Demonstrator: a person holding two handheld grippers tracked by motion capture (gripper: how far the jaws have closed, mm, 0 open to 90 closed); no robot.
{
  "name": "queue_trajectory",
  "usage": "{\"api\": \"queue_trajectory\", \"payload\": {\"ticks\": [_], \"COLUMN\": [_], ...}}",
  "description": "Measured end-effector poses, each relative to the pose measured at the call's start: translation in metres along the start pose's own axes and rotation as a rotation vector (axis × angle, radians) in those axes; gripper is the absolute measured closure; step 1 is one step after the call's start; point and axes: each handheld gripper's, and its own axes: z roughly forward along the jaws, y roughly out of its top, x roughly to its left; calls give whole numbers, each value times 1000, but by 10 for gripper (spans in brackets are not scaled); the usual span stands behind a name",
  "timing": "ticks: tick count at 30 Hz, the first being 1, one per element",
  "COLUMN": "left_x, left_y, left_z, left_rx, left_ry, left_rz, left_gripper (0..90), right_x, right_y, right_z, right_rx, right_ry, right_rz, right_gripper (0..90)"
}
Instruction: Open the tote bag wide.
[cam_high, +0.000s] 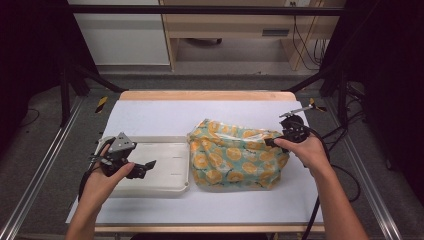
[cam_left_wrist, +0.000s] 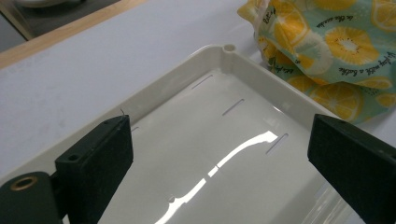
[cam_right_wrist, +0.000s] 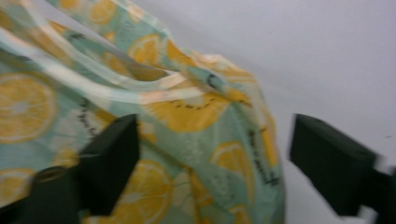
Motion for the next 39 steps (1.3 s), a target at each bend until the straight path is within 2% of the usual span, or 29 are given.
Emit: {"api": "queue_trajectory", "payload": {"ticks": [1, 2, 3, 4, 6, 7, 8, 9, 10, 12, 13, 14, 16, 17, 18, 19, 20, 21, 22, 24, 26, 29, 30, 31, 33, 34, 36, 37, 39], "left_x": [-2, -4, -7, -12, -16, -25, -25, -33, -36, -38, -39, -41, -43, -43, -46, -46, -48, -51, -51, -50, -46, -41, -41, -39, -39, -39, -39, -39, -37], "left_y": [0, 1, 2, 3, 5, 10, 10, 16, 20, 23, 26, 31, 37, 37, 43, 43, 47, 56, 56, 63, 68, 80, 80, 84, 85, 84, 83, 84, 85], "left_z": [1, 2, 2, 2, 2, 4, 4, 11, 15, 19, 25, 36, 46, 46, 55, 55, 59, 69, 69, 77, 81, 91, 91, 100, 106, 107, 109, 108, 106], "left_rx": [-9, -8, -4, -2, -7, -12, -12, -22, -27, -33, -29, -16, -12, -12, -17, -17, -19, -26, -26, -32, -43, -25, -25, 24, 65, 78, 103, 113, 107], "left_ry": [-16, -24, -21, -15, -15, -30, -30, -56, -80, -92, -80, -68, -89, -89, -99, -99, -81, -76, -76, -104, -92, -124, -124, -158, -183, -193, -201, -186, -172], "left_rz": [-17, -14, -7, 1, 10, 45, 45, 57, 74, 82, 84, 112, 115, 115, 133, 133, 141, 177, 177, 152, 120, 133, 133, 139, 165, 178, 179, 190, 187], "left_gripper": [70, 71, 71, 71, 71, 71, 71, 74, 78, 78, 81, 105, 107, 107, 110, 114, 114, 125, 124, 128, 140, 146, 146, 147, 166, 199, 342, 393, 554], "right_x": [1, 3, 4, 5, 10, 15, 15, 26, 32, 38, 42, 46, 47, 47, 50, 50, 51, 52, 52, 50, 49, 45, 45, 45, 44, 44, 41, 40, 38], "right_y": [-3, -5, -7, -9, -14, -18, -18, -27, -31, -35, -38, -43, -50, -50, -59, -59, -64, -71, -71, -74, -74, -77, -77, -80, -82, -82, -82, -82, -80], "right_z": [-2, -3, -4, -7, -17, -24, -24, -33, -36, -37, -38, -41, -44, -44, -46, -46, -47, -49, -49, -54, -56, -62, -62, -63, -64, -65, -65, -66, -66], "right_rx": [4, 27, 41, 33, -45, -102, -102, -165, -175, -182, -184, -203, -242, -242, -273, -273, -274, -282, -282, -293, -293, -338, -338, -366, -392, -397, -410, -416, -418], "right_ry": [2, -1, -5, -3, 10, 27, 27, 57, 62, 74, 80, 88, 115, 115, 151, 151, 161, 181, 181, 198, 200, 213, 213, 212, 215, 208, 206, 207, 205], "right_rz": [-11, -36, -52, -63, -74, -74, -74, -68, -70, -87, -107, -109, -119, -119, -147, -147, -159, -180, -180, -206, -223, -233, -233, -220, -207, -202, -190, -186, -180], "right_gripper": [439, 613, 710, 805, 888, 894, 894, 897, 898, 898, 897, 897, 899, 899, 899, 899, 899, 899, 899, 899, 899, 899, 899, 900, 900, 900, 900, 900, 900]}}
